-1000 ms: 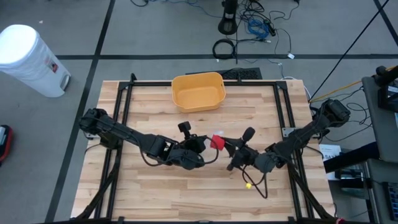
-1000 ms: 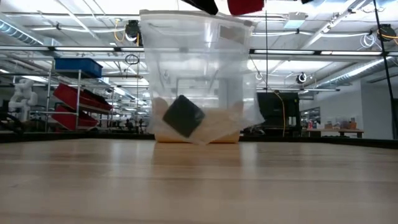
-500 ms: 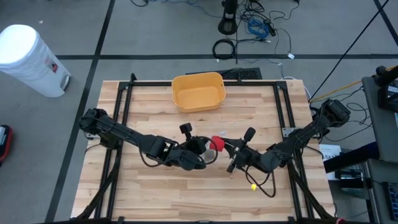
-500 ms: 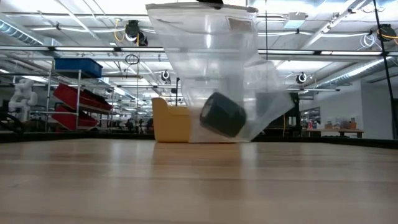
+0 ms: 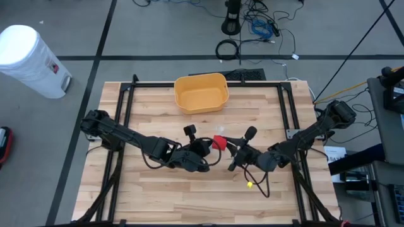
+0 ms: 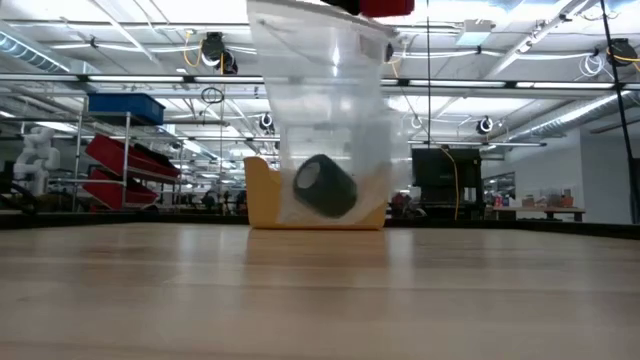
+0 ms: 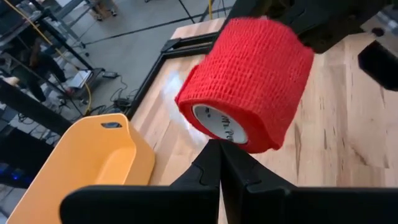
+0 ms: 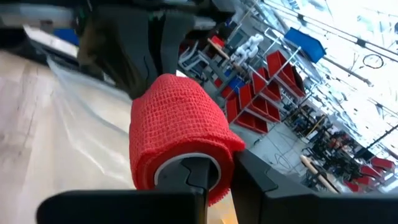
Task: Roll bandage
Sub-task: Put the rolled red bandage into the transparent zip bag
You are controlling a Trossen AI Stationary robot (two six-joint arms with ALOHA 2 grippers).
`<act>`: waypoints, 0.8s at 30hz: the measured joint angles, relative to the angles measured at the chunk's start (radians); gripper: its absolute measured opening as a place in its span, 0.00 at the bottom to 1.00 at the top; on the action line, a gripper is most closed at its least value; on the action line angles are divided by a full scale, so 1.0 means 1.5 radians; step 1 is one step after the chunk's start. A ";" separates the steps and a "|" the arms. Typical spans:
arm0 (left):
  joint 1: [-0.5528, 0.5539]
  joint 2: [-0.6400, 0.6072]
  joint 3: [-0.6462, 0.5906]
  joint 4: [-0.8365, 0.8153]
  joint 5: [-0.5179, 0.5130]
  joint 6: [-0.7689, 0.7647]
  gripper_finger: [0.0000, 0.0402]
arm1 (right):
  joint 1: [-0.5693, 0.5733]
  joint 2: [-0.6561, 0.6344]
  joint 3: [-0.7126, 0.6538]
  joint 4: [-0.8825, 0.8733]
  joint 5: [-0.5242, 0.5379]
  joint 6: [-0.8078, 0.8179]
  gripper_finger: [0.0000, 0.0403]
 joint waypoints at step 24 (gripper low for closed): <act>-0.005 -0.008 0.001 -0.005 -0.049 0.013 0.00 | -0.014 0.002 -0.001 -0.101 -0.003 0.026 0.08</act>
